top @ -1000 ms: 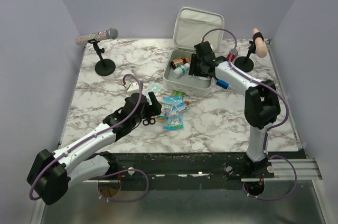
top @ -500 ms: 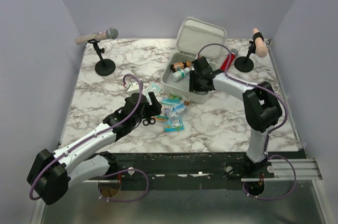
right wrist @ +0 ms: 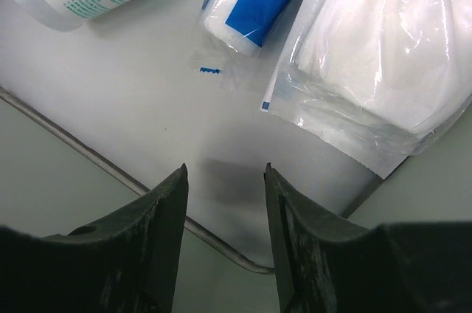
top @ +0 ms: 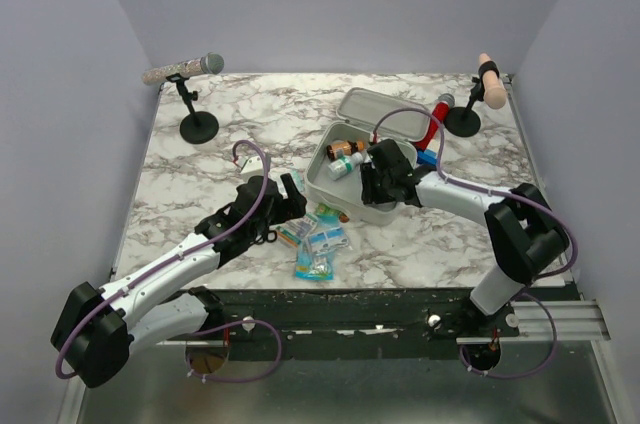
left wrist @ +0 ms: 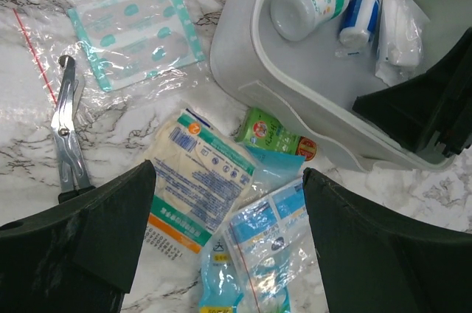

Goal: Organize the medicine kit

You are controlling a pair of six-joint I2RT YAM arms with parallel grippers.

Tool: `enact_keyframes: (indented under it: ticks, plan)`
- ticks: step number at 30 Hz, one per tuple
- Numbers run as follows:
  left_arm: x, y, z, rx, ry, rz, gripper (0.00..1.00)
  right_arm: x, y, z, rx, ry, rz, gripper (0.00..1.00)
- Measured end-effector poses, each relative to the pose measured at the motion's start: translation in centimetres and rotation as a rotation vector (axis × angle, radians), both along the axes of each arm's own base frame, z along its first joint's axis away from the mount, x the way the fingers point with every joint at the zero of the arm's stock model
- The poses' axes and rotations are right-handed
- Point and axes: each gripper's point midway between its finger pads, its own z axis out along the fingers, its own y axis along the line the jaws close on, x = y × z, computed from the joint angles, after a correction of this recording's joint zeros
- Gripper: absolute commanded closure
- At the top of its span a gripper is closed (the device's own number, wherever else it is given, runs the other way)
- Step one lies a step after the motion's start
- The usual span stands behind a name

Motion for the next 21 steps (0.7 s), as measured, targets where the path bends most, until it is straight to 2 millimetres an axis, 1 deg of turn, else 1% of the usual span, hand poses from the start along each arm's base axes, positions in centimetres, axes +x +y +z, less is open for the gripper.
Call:
enact_keyframes:
  ticks: [4, 6, 10, 12, 14, 16, 19, 20, 21]
  plan:
    - [0.0, 0.0, 0.0, 0.0, 0.0, 0.0, 0.08, -1.5, -0.2, 0.0, 0.004, -0.018, 0.037, 0.46]
    - [0.0, 0.0, -0.1, 0.003, 0.003, 0.0, 0.08, -1.9, -0.3, 0.0, 0.005, -0.02, 0.05, 0.45]
    - [0.3, -0.1, -0.5, 0.029, 0.022, -0.002, 0.08, -2.2, -0.4, 0.8, 0.007, -0.031, 0.055, 0.37]
    - [0.7, -0.3, 0.1, 0.042, 0.016, -0.004, 0.07, -2.3, -0.7, 1.7, 0.004, -0.043, 0.046, 0.34]
    - [1.5, -0.6, 1.3, 0.051, -0.009, -0.002, 0.07, -2.0, -0.9, 3.0, 0.002, -0.064, 0.027, 0.33]
    - [2.4, -0.9, 2.8, 0.056, -0.042, -0.002, 0.07, -1.0, -0.7, 5.0, 0.019, -0.106, -0.001, 0.32]
    - [3.6, -1.3, 4.6, 0.073, -0.087, 0.001, 0.07, 1.0, 0.3, 8.6, 0.072, -0.176, -0.049, 0.32]
    - [3.9, -1.4, 4.9, 0.079, -0.095, 0.002, 0.07, 2.1, 1.1, 10.3, 0.114, -0.2, -0.077, 0.32]
    - [4.1, -1.4, 5.0, 0.087, -0.098, 0.002, 0.07, 2.2, 1.2, 10.5, 0.118, -0.203, -0.08, 0.32]
